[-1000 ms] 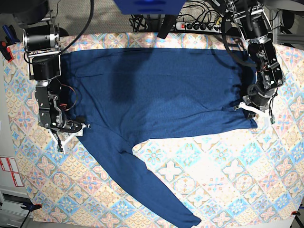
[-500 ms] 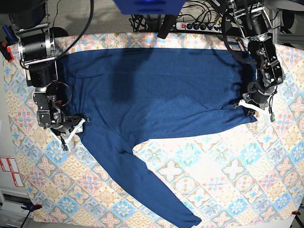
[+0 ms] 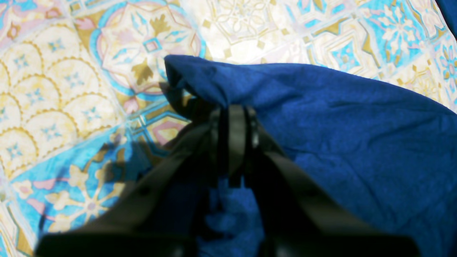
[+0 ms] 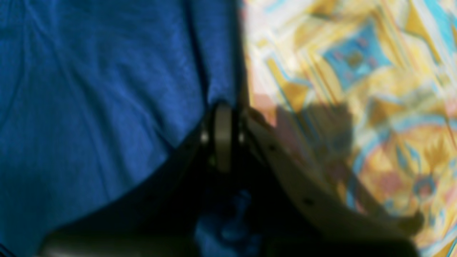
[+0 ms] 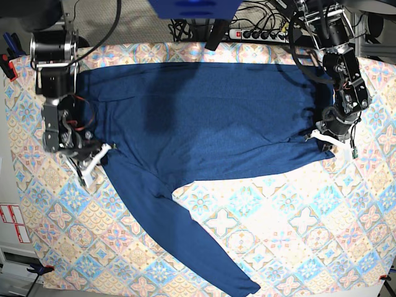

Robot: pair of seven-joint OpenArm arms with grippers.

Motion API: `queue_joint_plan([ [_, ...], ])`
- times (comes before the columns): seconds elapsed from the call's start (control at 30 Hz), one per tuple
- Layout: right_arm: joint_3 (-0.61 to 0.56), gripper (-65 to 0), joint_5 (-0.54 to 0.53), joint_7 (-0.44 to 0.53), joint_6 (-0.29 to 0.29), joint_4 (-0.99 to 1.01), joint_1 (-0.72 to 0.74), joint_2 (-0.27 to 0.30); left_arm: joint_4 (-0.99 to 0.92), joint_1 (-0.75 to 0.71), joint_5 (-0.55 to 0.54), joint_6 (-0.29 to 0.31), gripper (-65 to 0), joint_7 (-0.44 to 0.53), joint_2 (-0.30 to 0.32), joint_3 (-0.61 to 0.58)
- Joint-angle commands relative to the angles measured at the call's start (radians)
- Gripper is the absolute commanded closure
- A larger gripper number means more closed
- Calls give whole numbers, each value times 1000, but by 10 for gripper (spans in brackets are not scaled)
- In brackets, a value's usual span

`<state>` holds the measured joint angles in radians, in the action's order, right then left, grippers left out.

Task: Fold the T-shirt properly
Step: 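Lift and fold the grasped edge over onto the first edge with both grippers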

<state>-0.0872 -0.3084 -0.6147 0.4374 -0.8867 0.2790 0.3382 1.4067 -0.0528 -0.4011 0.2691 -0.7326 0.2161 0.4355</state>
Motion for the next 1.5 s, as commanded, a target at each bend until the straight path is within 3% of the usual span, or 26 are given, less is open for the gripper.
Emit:
queue_joint_plan([
  [0.0, 27, -2, -8, 5, 5, -67, 3, 17, 21, 11, -9, 6, 0, 21, 15, 4],
  [0.17, 79, -2, -8, -63, 5, -302, -119, 28, 102, -32, -9, 6, 0, 23, 26, 4],
  [0.47, 145, -2, -8, -64, 5, -553, -307, 28, 228, -135, -11, 6, 0, 28, 47, 6],
  [0.7, 235, -2, -8, -64, 7, -670, -450, 28, 247, -189, -11, 8, 0, 28, 65, 6],
  [1.13, 292, -2, -10, -64, 7, -837, -605, 28, 256, -258, -11, 9, 0, 23, 67, 4],
  [1.47, 326, -2, -10, -64, 7, -926, -683, 28, 276, -309, -9, 9, 0, 23, 122, 3],
])
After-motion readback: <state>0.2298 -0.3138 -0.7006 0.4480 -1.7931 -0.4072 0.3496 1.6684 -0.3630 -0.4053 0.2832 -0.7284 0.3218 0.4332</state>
